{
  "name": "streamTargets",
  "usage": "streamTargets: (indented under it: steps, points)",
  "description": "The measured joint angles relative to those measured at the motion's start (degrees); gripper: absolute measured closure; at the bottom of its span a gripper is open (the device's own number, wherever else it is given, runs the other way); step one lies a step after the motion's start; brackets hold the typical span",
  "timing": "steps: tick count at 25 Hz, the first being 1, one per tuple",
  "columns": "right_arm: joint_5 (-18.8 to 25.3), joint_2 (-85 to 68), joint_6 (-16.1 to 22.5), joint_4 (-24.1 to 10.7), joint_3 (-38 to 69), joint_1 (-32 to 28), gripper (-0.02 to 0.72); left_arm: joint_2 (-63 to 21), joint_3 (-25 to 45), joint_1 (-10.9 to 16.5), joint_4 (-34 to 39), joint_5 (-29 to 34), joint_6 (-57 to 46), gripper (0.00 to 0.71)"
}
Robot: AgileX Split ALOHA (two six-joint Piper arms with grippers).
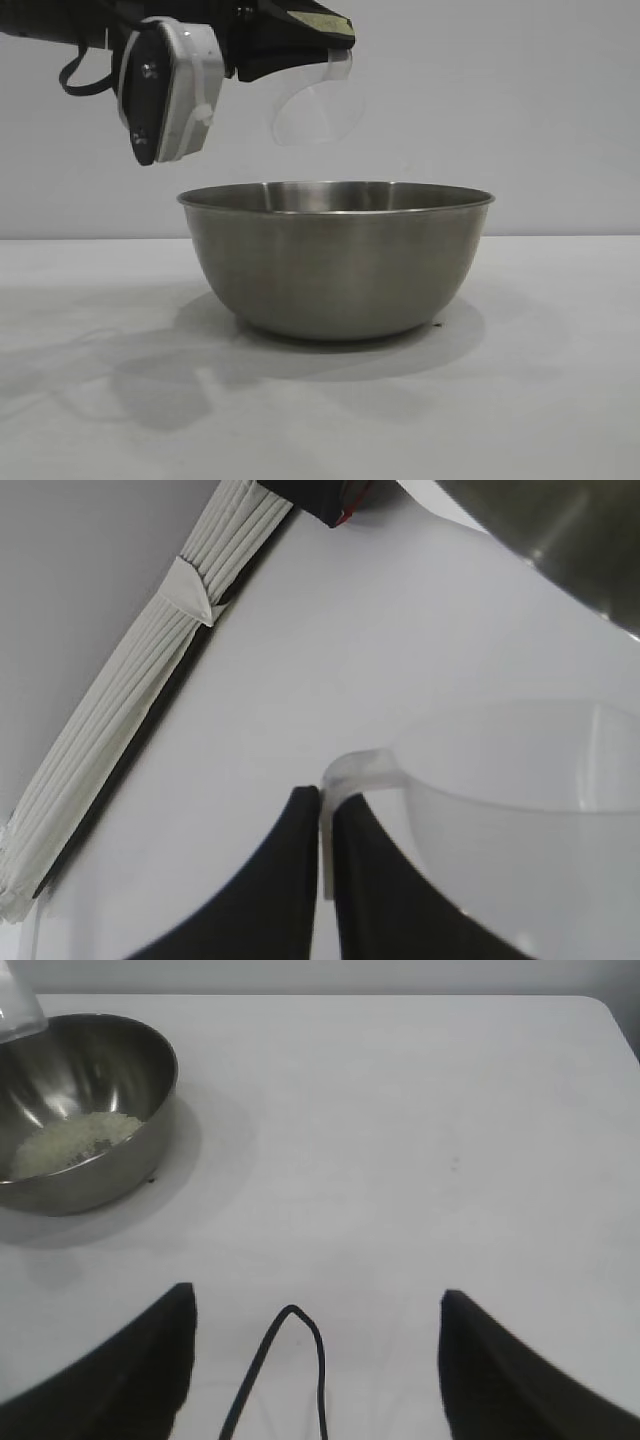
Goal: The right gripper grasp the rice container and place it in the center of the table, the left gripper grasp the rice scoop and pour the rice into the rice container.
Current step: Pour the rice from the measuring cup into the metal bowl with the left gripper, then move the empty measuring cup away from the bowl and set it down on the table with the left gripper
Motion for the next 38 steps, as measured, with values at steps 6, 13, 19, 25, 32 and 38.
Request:
streamTargets:
  steps: [6, 13, 19, 25, 32, 38]
  points:
    - [0.0, 0.0, 0.0, 0.0, 0.0, 0.0, 0.265, 0.0, 0.0, 0.0, -4.2, 0.0, -15.59, 0.71]
    - [0.0, 0.0, 0.0, 0.0, 0.0, 0.0, 0.265, 0.0, 0.0, 0.0, -16.61, 0.0, -39.25, 0.71]
    - [0.0, 0.0, 0.0, 0.0, 0.0, 0.0, 0.265, 0.0, 0.0, 0.0, -34.38, 0.0, -61.0, 0.71]
    - [0.0, 0.0, 0.0, 0.0, 0.0, 0.0, 0.265, 0.0, 0.0, 0.0, -49.03, 0.0, -81.47, 0.71]
    - [0.0, 0.0, 0.0, 0.0, 0.0, 0.0, 0.265, 0.0, 5.11, 0.0, -64.01, 0.0, -94.67, 0.71]
    - [0.0, 0.0, 0.0, 0.0, 0.0, 0.0, 0.265, 0.87, 9.86, 0.0, -70.75, 0.0, -95.9, 0.71]
